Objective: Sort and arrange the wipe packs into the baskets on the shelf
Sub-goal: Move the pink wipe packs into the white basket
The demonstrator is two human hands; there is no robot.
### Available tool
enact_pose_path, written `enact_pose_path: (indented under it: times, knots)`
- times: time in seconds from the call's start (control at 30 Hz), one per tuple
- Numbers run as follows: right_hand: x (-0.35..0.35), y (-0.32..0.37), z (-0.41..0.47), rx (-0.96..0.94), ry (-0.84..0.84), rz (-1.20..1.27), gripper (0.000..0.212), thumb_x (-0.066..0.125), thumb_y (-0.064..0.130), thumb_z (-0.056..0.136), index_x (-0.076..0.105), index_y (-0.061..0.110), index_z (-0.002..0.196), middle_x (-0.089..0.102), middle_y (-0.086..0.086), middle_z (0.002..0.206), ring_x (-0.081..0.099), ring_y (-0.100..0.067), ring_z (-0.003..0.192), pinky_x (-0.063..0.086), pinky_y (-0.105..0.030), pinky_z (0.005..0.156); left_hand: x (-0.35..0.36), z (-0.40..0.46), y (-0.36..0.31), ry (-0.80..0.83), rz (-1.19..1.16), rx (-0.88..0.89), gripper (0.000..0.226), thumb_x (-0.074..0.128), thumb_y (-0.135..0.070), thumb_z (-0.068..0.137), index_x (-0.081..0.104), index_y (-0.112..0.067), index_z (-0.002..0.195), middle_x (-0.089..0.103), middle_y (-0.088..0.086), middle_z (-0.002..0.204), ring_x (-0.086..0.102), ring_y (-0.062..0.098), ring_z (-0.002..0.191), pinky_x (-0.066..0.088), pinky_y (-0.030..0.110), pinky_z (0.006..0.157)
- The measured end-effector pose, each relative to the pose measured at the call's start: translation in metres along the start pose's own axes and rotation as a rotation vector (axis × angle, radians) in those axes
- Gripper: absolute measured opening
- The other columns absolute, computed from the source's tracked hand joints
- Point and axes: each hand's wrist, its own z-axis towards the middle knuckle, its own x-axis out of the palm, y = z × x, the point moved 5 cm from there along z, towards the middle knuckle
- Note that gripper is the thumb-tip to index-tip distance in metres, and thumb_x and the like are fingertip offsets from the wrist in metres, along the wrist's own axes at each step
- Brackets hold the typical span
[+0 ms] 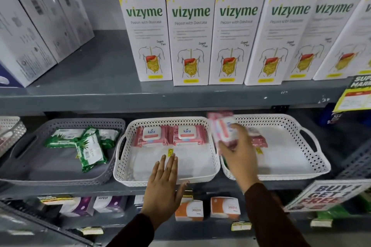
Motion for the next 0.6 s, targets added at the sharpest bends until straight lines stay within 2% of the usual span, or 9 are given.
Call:
enact_pose_path:
  times: [0.1, 0.2, 0.3, 0.4, 0.47, 0.5, 0.53, 0.57, 0.6]
  knots:
    - [0.055, 0.011, -0.012, -0.043, 0.202, -0.085, 0.063, 0.074, 0.027, 0.083, 0.044, 0.031, 0.138, 0.059, -0.004, 0.12, 0.065, -0.014, 0.082, 0.062, -0.038, 0.072, -0.001, -0.002, 0.008, 0.005, 0.008, -0.012, 0.072, 0.02, -0.057, 0.1, 0.018, -0.008, 0.153, 0.015, 0.008, 0.161, 0.007, 0.026, 0.149, 0.011, 0.043, 0.117]
    - [0.094, 0.014, -0.015, -0.037, 0.301, -0.155, 0.061, 0.069, 0.029, 0.084, 0.04, 0.033, 0.138, 0.057, -0.007, 0.12, 0.064, -0.024, 0.097, 0.058, -0.041, 0.08, -0.002, -0.004, 0.014, 0.008, 0.017, -0.009, 0.071, 0.024, -0.054, 0.1, 0.018, -0.007, 0.153, 0.018, 0.009, 0.16, 0.011, 0.026, 0.148, 0.012, 0.043, 0.116]
    - [0.121, 0.005, -0.016, -0.002, 0.441, -0.351, 0.061, 0.065, 0.042, 0.088, 0.039, 0.028, 0.141, 0.049, -0.014, 0.136, 0.048, -0.033, 0.124, 0.048, -0.043, 0.096, -0.001, -0.006, 0.014, 0.014, 0.023, -0.013, 0.07, 0.028, -0.054, 0.1, 0.017, -0.009, 0.153, 0.018, 0.009, 0.159, 0.013, 0.027, 0.148, 0.011, 0.043, 0.115]
    - [0.129, 0.001, -0.017, 0.015, 0.566, -0.443, 0.064, 0.055, 0.054, 0.091, 0.038, 0.025, 0.146, 0.04, -0.015, 0.148, 0.035, -0.034, 0.137, 0.041, -0.045, 0.105, -0.002, -0.006, 0.013, 0.015, 0.019, -0.024, 0.07, 0.028, -0.054, 0.099, 0.019, -0.009, 0.152, 0.022, 0.009, 0.158, 0.017, 0.027, 0.146, 0.012, 0.043, 0.114]
    - [0.118, 0.006, -0.009, -0.006, 0.514, -0.366, 0.056, 0.052, 0.054, 0.093, 0.048, 0.024, 0.141, 0.049, -0.012, 0.144, 0.048, -0.028, 0.129, 0.046, -0.042, 0.102, -0.003, -0.004, 0.013, 0.005, 0.021, -0.019, 0.069, 0.027, -0.054, 0.099, 0.022, -0.008, 0.152, 0.023, 0.01, 0.157, 0.018, 0.027, 0.146, 0.012, 0.043, 0.114]
    - [0.106, 0.008, -0.002, -0.019, 0.423, -0.29, 0.045, 0.053, 0.05, 0.094, 0.056, 0.024, 0.131, 0.06, -0.01, 0.131, 0.06, -0.023, 0.114, 0.053, -0.039, 0.093, -0.003, -0.003, 0.013, 0.007, 0.025, -0.016, 0.07, 0.027, -0.054, 0.099, 0.023, -0.008, 0.152, 0.022, 0.01, 0.158, 0.017, 0.027, 0.147, 0.011, 0.043, 0.115]
    - [0.09, 0.009, 0.008, -0.043, 0.275, -0.251, 0.033, 0.056, 0.045, 0.093, 0.062, 0.023, 0.118, 0.067, -0.009, 0.114, 0.065, -0.02, 0.096, 0.057, -0.037, 0.082, -0.004, -0.003, 0.013, 0.007, 0.031, -0.013, 0.07, 0.027, -0.053, 0.1, 0.023, -0.007, 0.152, 0.021, 0.01, 0.158, 0.016, 0.027, 0.147, 0.011, 0.043, 0.115]
    - [0.073, 0.006, 0.02, -0.067, 0.114, -0.272, 0.026, 0.059, 0.04, 0.092, 0.065, 0.02, 0.108, 0.07, -0.009, 0.101, 0.065, -0.021, 0.087, 0.057, -0.037, 0.074, -0.003, -0.002, 0.013, 0.004, 0.036, -0.015, 0.07, 0.027, -0.054, 0.1, 0.023, -0.007, 0.152, 0.021, 0.009, 0.158, 0.015, 0.027, 0.147, 0.01, 0.043, 0.116]
    - [0.055, 0.0, 0.032, -0.059, -0.01, -0.34, 0.026, 0.062, 0.036, 0.089, 0.067, 0.016, 0.105, 0.07, -0.013, 0.1, 0.065, -0.027, 0.089, 0.055, -0.038, 0.074, -0.003, -0.001, 0.013, 0.004, 0.037, -0.022, 0.07, 0.026, -0.054, 0.1, 0.022, -0.008, 0.152, 0.02, 0.009, 0.158, 0.014, 0.026, 0.147, 0.009, 0.043, 0.116]
